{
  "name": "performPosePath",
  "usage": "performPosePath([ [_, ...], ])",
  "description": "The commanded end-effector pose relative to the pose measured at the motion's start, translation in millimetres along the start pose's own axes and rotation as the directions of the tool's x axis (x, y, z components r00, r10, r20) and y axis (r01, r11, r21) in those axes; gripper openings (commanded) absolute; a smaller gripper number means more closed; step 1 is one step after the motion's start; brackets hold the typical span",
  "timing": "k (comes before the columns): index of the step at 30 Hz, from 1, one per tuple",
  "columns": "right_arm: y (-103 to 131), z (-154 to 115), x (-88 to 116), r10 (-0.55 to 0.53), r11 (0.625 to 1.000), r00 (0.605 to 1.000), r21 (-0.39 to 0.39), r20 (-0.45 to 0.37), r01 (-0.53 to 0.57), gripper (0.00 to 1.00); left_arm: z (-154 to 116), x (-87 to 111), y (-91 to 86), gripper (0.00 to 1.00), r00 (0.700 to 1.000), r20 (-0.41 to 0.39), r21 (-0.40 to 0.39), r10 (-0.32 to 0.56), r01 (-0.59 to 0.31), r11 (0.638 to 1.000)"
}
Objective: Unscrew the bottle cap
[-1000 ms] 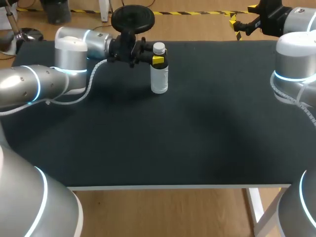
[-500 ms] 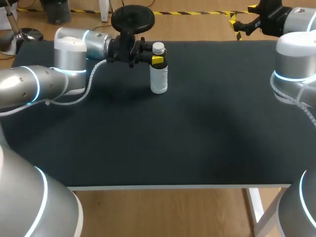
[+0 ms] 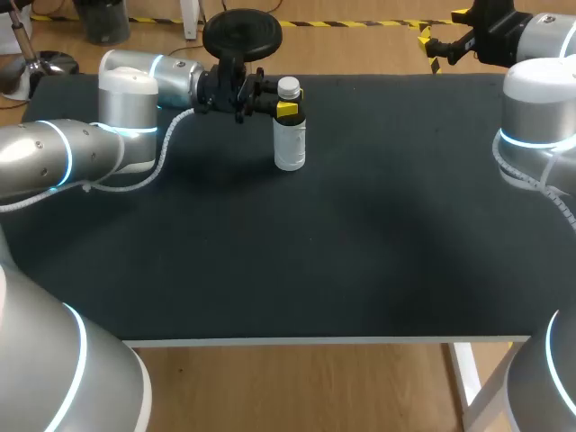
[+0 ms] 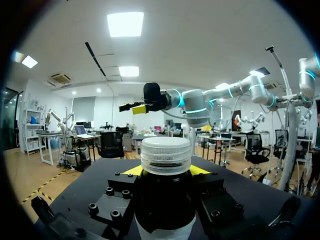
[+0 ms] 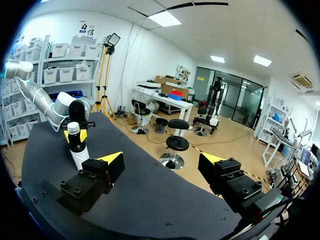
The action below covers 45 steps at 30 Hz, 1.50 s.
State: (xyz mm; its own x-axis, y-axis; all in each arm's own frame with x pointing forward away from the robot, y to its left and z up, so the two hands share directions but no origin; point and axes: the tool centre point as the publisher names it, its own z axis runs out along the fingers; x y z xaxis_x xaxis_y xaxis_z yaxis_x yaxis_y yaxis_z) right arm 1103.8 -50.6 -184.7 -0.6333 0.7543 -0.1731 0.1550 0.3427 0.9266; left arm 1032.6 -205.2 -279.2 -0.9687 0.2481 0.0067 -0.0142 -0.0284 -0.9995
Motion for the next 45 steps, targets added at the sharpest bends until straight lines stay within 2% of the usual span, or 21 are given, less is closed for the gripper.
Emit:
performPosePath([
  [1,1,0,0,0.000,1.000,1.000,0.004,-0.001,0.000,1.00,0,-0.6,0.0,0.00,1.000,0.000,0.000,0.001,-0.001,1.000],
  [12,1,0,0,0.000,1.000,1.000,0.004,-0.001,0.000,1.00,0,-0.6,0.0,0.00,1.000,0.000,0.000,0.001,-0.001,1.000],
  [21,7,9,23,-0.005,0.999,0.974,-0.045,-0.227,-0.006,1.00,0,-0.6,0.0,0.00,1.000,0.000,0.000,0.001,-0.001,1.000],
  [26,9,15,37,-0.014,0.993,0.927,-0.116,-0.374,-0.032,1.00,0,-0.6,0.0,0.00,1.000,0.000,0.000,0.001,-0.001,1.000],
  [29,10,18,45,-0.031,0.992,0.899,-0.121,-0.436,-0.024,1.00,0,-0.6,0.0,0.00,1.000,0.000,0.000,0.001,-0.001,1.000],
  [36,9,21,60,-0.048,0.989,0.852,-0.145,-0.522,-0.033,1.00,0,-0.6,0.0,0.00,1.000,0.000,0.000,0.001,-0.001,1.000],
  [45,5,26,96,-0.059,0.990,0.821,-0.142,-0.568,-0.027,1.00,0,-0.6,0.0,0.00,1.000,0.000,0.000,0.001,-0.001,1.000],
])
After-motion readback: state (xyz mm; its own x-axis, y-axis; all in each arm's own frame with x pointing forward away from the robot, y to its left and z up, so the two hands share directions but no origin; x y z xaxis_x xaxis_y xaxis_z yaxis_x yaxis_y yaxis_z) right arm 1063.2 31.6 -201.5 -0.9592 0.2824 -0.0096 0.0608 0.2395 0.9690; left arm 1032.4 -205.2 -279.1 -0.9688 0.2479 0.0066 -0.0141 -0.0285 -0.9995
